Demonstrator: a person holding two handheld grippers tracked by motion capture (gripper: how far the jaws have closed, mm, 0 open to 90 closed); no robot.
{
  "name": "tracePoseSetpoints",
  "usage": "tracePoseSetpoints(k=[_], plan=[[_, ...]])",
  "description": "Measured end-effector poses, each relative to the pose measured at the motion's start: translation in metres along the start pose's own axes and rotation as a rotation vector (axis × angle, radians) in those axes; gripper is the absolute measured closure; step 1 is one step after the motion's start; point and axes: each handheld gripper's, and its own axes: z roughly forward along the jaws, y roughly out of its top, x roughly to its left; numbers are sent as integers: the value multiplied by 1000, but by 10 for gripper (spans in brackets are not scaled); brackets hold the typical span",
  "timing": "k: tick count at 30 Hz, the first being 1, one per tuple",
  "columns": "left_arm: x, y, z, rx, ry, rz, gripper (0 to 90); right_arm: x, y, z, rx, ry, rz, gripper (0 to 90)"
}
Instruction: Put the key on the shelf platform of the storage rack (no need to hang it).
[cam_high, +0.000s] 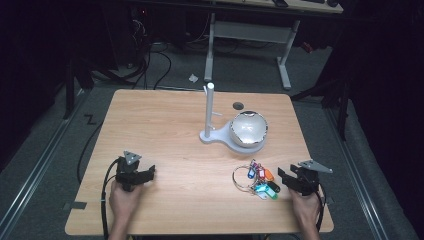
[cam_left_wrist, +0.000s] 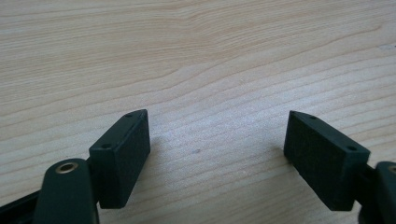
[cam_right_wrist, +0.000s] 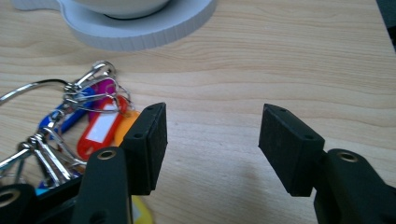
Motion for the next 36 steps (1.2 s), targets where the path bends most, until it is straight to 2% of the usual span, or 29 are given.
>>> tracePoseSetpoints(k=[4,9,21,31,36], plan=[[0,0,0,-1,0,-2,229,6,4,-5,-4,12,-4,428],[0,0,0,0,-1,1,229,13,13,-9,-15,33,-34,412],[0,0,-1,0,-2,0,230,38,26,-10,26,86,-86,402],[0,0,-1,0,-1,0,229,58,26,1,74,136,-135,402],[0,0,-1,0,-1,0,228,68,27,7,93,146,-162,392]])
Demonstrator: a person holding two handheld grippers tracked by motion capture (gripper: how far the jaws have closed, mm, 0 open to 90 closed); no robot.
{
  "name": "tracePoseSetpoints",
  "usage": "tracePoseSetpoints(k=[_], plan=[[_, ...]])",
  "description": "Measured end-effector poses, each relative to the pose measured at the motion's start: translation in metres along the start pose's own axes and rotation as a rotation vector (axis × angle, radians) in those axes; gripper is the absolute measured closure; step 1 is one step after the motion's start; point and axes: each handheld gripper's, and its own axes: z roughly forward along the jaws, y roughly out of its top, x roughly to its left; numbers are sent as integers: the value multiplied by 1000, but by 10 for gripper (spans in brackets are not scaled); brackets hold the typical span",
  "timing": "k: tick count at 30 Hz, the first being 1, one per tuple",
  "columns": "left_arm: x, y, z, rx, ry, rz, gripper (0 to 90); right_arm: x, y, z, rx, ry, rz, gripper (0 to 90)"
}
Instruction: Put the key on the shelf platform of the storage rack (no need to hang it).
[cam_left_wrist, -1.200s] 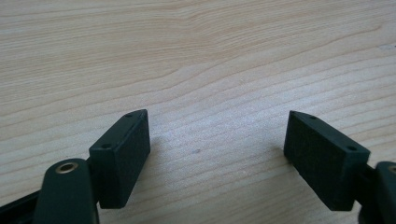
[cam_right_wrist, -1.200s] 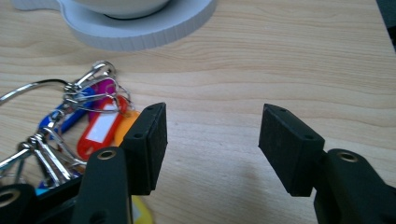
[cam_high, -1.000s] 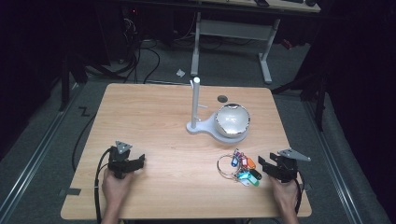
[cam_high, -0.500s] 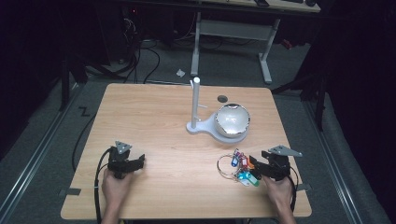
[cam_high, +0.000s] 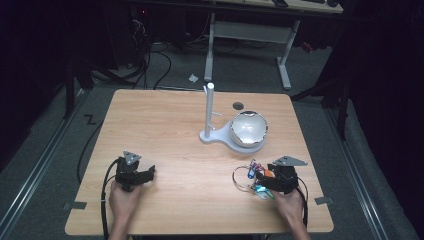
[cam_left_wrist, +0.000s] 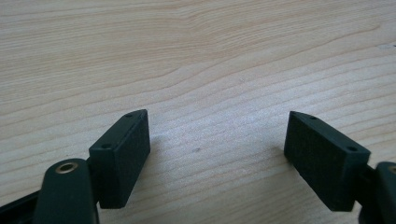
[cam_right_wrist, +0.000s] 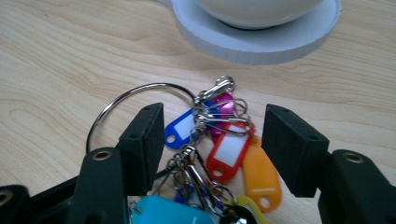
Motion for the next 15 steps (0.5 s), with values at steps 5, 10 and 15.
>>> tracePoseSetpoints(k=[5,10,15], plan=[[0,0,0,0,0,0,228,5,3,7,17,0,-18,385],[0,0,0,0,0,1,228,8,3,15,41,-6,-23,380],[0,0,0,0,0,2,229,8,3,23,77,-18,-36,376]])
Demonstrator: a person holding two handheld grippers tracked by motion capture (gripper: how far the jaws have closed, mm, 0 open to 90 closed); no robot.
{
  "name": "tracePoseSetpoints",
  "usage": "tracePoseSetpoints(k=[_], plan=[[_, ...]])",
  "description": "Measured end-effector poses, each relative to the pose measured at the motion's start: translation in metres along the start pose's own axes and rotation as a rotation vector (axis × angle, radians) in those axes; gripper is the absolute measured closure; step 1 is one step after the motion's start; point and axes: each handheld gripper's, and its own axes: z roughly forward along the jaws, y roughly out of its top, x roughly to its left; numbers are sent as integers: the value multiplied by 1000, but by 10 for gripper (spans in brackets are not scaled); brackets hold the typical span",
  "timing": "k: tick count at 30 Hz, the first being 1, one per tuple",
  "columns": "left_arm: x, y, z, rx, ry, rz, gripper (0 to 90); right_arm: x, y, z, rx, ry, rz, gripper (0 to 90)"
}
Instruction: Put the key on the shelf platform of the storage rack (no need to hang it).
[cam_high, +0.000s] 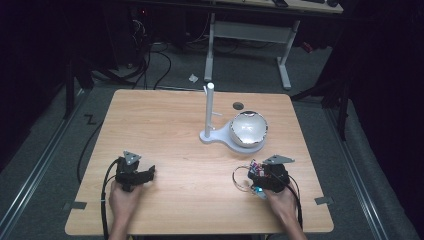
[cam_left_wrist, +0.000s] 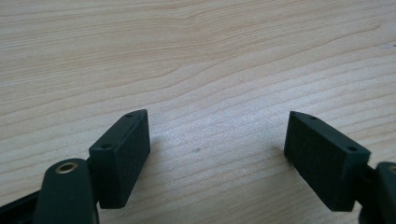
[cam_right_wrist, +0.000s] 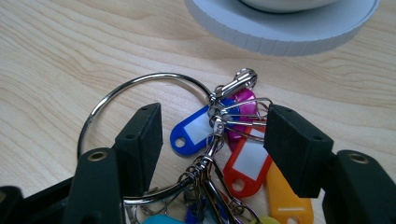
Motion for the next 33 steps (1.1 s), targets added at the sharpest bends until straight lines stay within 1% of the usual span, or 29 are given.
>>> tracePoseSetpoints(k=[1,2,3,4,5,6,7,11,12,13,15,18,21,22,23,27,31,33], plan=[[0,0,0,0,0,-1,229,0,0,2,7,-7,-1,378],[0,0,0,0,0,-1,228,0,-1,5,29,-21,-4,389],[0,0,0,0,0,-1,228,0,-1,5,29,-21,-4,389],[0,0,0,0,0,-1,229,0,-2,8,45,-26,-8,401],[0,0,0,0,0,-1,229,1,-2,9,44,-35,-23,418],[0,0,0,0,-1,-1,229,1,-3,9,43,-39,-27,477],[0,0,0,0,-1,-1,229,1,-3,9,43,-39,-27,477],[0,0,0,0,-1,-1,229,-3,-3,7,36,-43,-34,652],[0,0,0,0,0,-1,229,-3,-4,6,37,-57,-47,691],[0,0,0,0,-1,-1,229,-3,-4,6,38,-67,-57,720],[0,0,0,0,0,-1,229,-4,-4,6,40,-69,-60,769],[0,0,0,0,0,0,229,-5,-4,6,40,-70,-72,797],[0,0,0,0,0,-1,229,-6,-3,5,30,-56,-81,816],[0,0,0,0,-1,-1,229,-7,-3,2,13,-54,-76,828],[0,0,0,0,-1,-1,229,-7,-3,2,13,-54,-76,828],[0,0,0,0,0,-1,229,-10,-2,-2,-16,-47,-72,833],[0,0,0,0,0,-2,229,-12,1,-12,-57,-37,-71,835],[0,0,0,0,-1,-1,229,-13,3,-17,-66,-33,-67,835]])
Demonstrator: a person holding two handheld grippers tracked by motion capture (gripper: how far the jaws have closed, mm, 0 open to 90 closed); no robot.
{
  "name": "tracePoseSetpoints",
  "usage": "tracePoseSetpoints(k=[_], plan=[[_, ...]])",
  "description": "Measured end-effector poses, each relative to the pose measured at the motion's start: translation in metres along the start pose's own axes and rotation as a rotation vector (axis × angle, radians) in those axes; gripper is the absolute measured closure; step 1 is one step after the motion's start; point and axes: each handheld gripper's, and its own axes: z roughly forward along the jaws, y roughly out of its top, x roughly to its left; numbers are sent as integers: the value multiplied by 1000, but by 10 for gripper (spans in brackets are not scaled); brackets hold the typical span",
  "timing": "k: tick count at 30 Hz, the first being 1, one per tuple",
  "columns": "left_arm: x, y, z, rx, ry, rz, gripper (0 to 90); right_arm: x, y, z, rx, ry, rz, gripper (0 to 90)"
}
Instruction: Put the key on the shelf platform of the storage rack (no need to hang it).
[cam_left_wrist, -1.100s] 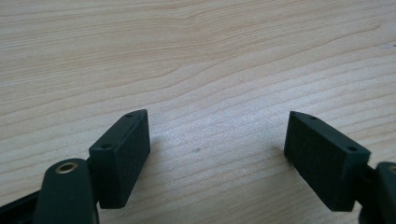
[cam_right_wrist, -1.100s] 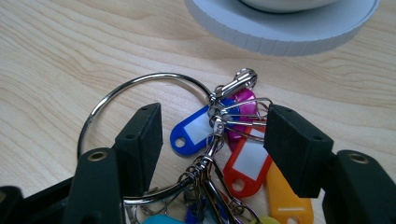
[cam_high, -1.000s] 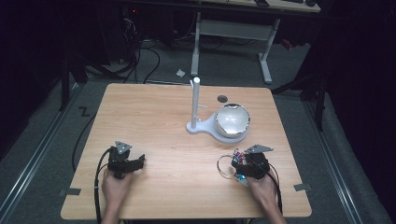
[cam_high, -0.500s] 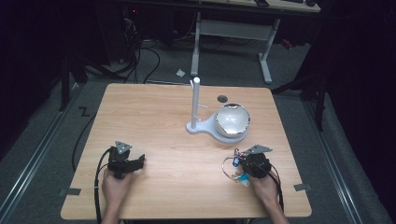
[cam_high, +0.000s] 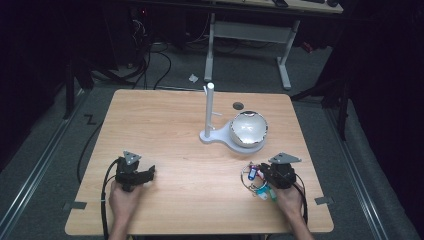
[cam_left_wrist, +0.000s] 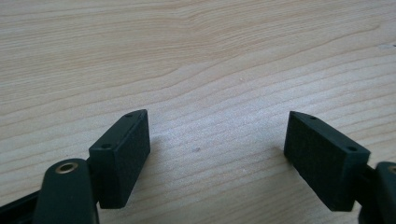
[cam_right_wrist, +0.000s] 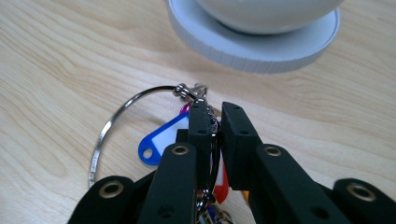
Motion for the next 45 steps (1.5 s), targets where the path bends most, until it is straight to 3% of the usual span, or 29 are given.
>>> tracePoseSetpoints(k=[21,45], plan=[[0,0,0,1,-2,-1,230,-5,42,-53,-122,-1,-93,845],[0,0,0,-1,-4,-2,228,-16,89,-101,-210,18,-131,846]])
